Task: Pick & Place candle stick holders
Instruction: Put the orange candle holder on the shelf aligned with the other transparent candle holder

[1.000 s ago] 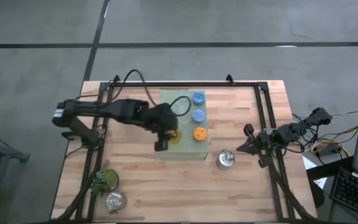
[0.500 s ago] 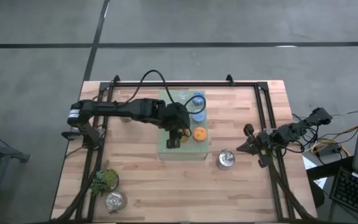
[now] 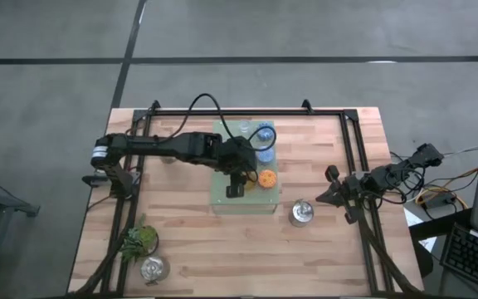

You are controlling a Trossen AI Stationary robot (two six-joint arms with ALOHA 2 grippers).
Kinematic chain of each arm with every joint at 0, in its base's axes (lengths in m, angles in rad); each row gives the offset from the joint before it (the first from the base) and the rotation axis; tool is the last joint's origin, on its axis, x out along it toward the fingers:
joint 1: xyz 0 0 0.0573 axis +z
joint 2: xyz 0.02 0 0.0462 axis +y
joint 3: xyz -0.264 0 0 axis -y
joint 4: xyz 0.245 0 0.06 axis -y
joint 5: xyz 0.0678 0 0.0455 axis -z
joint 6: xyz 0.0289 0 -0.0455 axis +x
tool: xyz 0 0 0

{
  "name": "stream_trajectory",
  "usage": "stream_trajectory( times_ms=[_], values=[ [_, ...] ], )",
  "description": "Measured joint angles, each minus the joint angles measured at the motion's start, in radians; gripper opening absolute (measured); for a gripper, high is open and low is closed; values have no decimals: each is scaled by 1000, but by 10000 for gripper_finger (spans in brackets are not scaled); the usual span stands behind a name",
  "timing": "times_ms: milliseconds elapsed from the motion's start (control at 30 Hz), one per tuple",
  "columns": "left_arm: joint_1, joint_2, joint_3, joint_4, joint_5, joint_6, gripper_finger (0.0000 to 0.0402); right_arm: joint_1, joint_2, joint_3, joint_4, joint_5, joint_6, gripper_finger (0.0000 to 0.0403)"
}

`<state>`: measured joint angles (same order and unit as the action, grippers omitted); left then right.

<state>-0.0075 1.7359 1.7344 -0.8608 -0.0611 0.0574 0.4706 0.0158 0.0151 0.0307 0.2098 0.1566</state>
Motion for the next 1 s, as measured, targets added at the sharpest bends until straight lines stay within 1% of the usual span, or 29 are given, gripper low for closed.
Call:
stream_trajectory(
  times_ms=[467, 1000],
  values=[
    [0, 0, 0, 41, -2, 1, 187, 0, 0, 0, 0, 0, 0, 9],
    [0, -2, 1, 33, -11, 1, 193, 0, 0, 0, 0, 0, 0, 9]
  ],
)
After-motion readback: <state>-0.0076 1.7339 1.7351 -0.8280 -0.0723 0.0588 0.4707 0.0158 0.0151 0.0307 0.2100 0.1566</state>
